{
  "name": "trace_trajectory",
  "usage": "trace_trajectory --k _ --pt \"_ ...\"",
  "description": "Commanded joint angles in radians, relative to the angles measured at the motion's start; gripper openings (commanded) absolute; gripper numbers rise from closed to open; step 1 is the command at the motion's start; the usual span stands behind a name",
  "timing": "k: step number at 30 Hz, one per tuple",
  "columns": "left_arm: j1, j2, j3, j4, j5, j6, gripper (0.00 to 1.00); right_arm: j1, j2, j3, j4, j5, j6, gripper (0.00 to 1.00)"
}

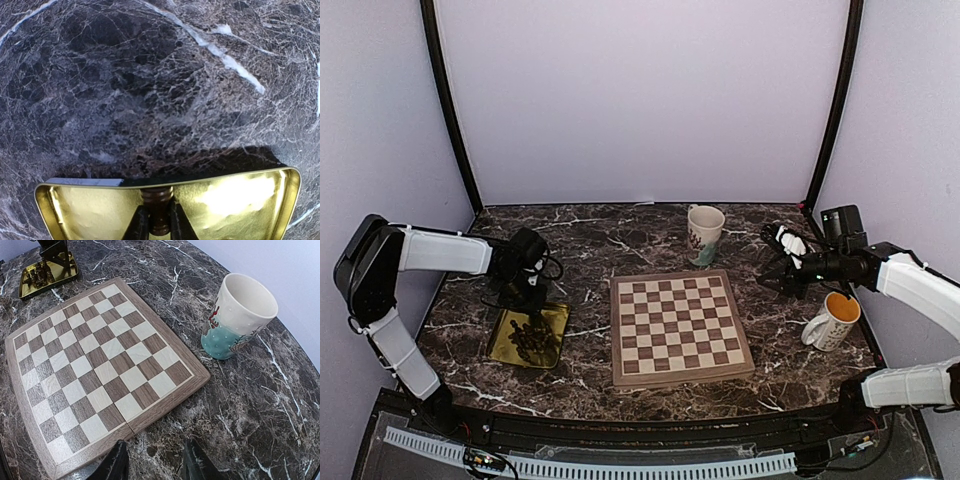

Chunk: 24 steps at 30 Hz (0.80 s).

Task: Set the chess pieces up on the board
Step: Pick up the rook from the storage box, then pass from the left arm to the right

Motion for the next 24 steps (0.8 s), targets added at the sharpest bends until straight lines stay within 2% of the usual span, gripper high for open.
trace_trajectory --k 1,11,16,20,24 --pt "0.005 -0.035 0.036 -0.099 0.041 0.030 0.02 -0.001 -0.003 -0.009 0.010 0.000 -0.010 0.38" --pt "0.005 -0.116 0.162 -0.287 0.245 0.130 0.00 -0.002 0.000 -0.005 0.007 -0.005 -0.014 0.38" --pt "0.000 -0.126 0.200 -0.255 0.533 0.168 0.00 -0.001 -0.002 0.023 -0.015 -0.110 -0.006 0.38" --pt "-0.026 -0.103 0.242 -0.245 0.737 0.193 0.00 0.043 0.049 0.107 -0.099 -0.217 -0.059 0.39" --pt "-0.072 -0.045 0.281 -0.251 0.902 0.216 0.00 0.160 0.127 0.198 -0.150 -0.158 -0.138 0.38"
